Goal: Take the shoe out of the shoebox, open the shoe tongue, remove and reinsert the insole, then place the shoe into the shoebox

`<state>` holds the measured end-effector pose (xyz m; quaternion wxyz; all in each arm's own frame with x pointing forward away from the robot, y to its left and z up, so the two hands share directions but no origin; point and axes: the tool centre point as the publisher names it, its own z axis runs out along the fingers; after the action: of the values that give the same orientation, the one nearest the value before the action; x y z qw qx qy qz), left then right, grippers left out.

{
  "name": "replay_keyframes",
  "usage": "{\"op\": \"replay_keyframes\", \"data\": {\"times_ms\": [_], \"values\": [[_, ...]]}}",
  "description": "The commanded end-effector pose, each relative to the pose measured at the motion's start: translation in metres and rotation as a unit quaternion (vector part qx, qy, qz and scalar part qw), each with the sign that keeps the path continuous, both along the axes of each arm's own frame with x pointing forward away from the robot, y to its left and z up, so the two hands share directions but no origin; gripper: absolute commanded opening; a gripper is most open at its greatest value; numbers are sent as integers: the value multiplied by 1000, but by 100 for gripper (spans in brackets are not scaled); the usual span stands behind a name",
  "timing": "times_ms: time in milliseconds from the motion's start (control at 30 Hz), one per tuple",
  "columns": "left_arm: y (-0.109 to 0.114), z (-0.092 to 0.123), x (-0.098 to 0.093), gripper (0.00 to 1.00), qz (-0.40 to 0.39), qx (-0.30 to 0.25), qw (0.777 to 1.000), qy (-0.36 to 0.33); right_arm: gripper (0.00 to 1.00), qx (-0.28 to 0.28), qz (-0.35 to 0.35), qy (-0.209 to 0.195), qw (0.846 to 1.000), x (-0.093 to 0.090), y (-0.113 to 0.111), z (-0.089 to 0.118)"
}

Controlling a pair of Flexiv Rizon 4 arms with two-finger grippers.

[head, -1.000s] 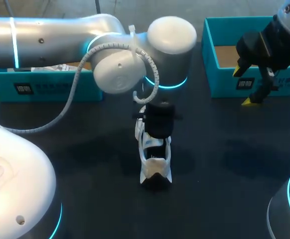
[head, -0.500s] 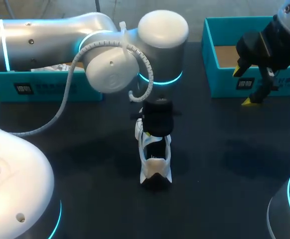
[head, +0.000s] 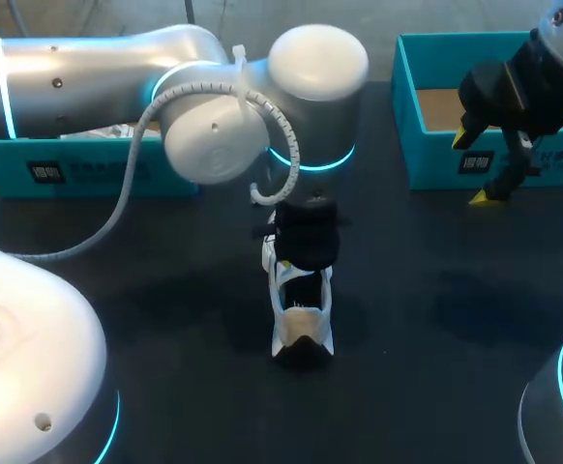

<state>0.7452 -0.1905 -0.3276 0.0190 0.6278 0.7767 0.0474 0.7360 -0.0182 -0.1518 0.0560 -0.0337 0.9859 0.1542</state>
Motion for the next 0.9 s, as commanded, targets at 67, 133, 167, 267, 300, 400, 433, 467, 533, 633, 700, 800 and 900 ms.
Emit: {"op": "replay_keyframes", "data": {"times_ms": [67, 133, 167, 267, 300, 400, 433, 467, 533, 633, 700, 800, 900], "values": [[7, 14, -13, 34, 43, -8, 999, 3, 100, -2, 0, 2, 1000, 2, 2, 0], [8, 17, -17, 36, 64, -19, 998, 8, 100, -2, 0, 2, 1000, 2, 2, 0], [10, 18, -19, 41, 76, -29, 997, 11, 100, -2, 0, 2, 1000, 2, 2, 0], [13, 21, -23, 100, 94, -42, 995, 17, 100, -2, 0, 2, 1000, 2, 2, 0], [13, 21, -23, 100, 94, -42, 995, 17, 100, -2, 0, 2, 1000, 2, 2, 0], [13, 21, -23, 100, 94, -42, 995, 17, 100, -2, 0, 2, 1000, 2, 2, 0], [13, 21, -23, 100, 94, -42, 995, 17, 100, -2, 0, 2, 1000, 2, 2, 0], [13, 21, -23, 100, 94, -42, 995, 17, 100, -2, 0, 2, 1000, 2, 2, 0], [13, 21, -23, 100, 94, -42, 995, 17, 100, -2, 0, 2, 1000, 2, 2, 0], [13, 21, -23, 100, 94, -42, 995, 17, 100, -2, 0, 2, 1000, 2, 2, 0], [13, 21, -23, 100, 94, -42, 995, 17, 100, -2, 0, 2, 1000, 2, 2, 0], [13, 21, -23, 100, 94, -42, 995, 17, 100, -2, 0, 2, 1000, 2, 2, 0], [13, 21, -23, 100, 94, -42, 995, 17, 100, -2, 0, 2, 1000, 2, 2, 0]]}}
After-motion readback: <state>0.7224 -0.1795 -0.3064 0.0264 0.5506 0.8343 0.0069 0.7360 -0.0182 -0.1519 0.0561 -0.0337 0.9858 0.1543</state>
